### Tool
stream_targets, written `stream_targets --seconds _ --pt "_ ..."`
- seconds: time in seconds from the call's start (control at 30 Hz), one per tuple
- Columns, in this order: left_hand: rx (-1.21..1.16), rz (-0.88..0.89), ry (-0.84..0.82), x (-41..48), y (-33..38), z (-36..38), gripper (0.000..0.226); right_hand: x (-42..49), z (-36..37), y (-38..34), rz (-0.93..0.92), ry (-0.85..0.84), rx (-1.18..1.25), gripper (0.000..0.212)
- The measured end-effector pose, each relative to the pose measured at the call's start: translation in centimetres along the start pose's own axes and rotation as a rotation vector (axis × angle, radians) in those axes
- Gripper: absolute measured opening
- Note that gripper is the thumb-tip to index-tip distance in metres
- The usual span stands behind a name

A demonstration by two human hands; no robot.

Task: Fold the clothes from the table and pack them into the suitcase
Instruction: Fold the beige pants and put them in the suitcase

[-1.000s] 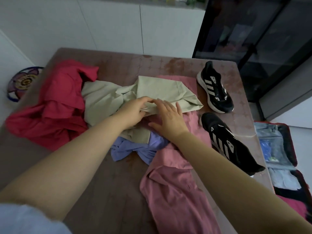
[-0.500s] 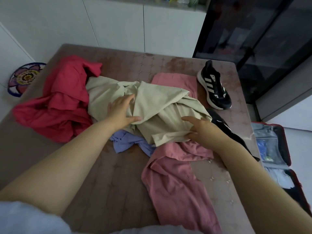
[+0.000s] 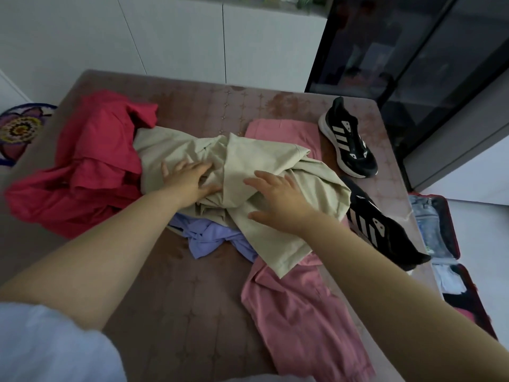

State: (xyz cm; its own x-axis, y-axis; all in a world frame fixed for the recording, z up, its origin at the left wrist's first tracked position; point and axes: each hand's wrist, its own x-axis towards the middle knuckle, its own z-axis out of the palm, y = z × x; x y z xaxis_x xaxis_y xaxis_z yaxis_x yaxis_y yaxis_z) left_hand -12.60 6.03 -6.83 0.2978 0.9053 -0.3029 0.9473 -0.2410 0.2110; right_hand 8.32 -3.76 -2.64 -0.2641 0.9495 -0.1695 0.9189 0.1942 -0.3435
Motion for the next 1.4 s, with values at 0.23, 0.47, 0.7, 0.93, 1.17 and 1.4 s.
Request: stream_targets --seconds 0.23,0.47,0.7,0.93,1.17,1.4 --pt "-0.012 0.179 -0.030 -1.4 -3.6 0.3 0.108 4.9 2.9 -2.7 -0.070 -0.014 -0.268 0.070" --pt "-0.141 0.231 -0.026 -1.6 -5.7 0.2 0.120 5.7 1.3 -1.1 0.013 0.308 0.176 0.034" --pt "-0.117 0.182 0.024 -1.1 -5.1 -0.4 0.087 4.2 -1.6 1.7 0.121 0.268 0.168 0.030" --pt "-0.219 0.204 0.197 -1.1 -3.1 -3.1 0.020 1.7 -0.1 -1.0 -0.051 0.059 0.096 0.078" --pt "-0.566 0.543 0.178 -3.9 2.9 -9.0 0.032 2.2 1.2 -4.8 -0.030 0.322 0.582 0.112" --pt "-0.736 0.521 0.185 -4.4 5.2 -9.9 0.049 -0.1 -2.9 -1.5 0.148 0.471 0.689 0.029"
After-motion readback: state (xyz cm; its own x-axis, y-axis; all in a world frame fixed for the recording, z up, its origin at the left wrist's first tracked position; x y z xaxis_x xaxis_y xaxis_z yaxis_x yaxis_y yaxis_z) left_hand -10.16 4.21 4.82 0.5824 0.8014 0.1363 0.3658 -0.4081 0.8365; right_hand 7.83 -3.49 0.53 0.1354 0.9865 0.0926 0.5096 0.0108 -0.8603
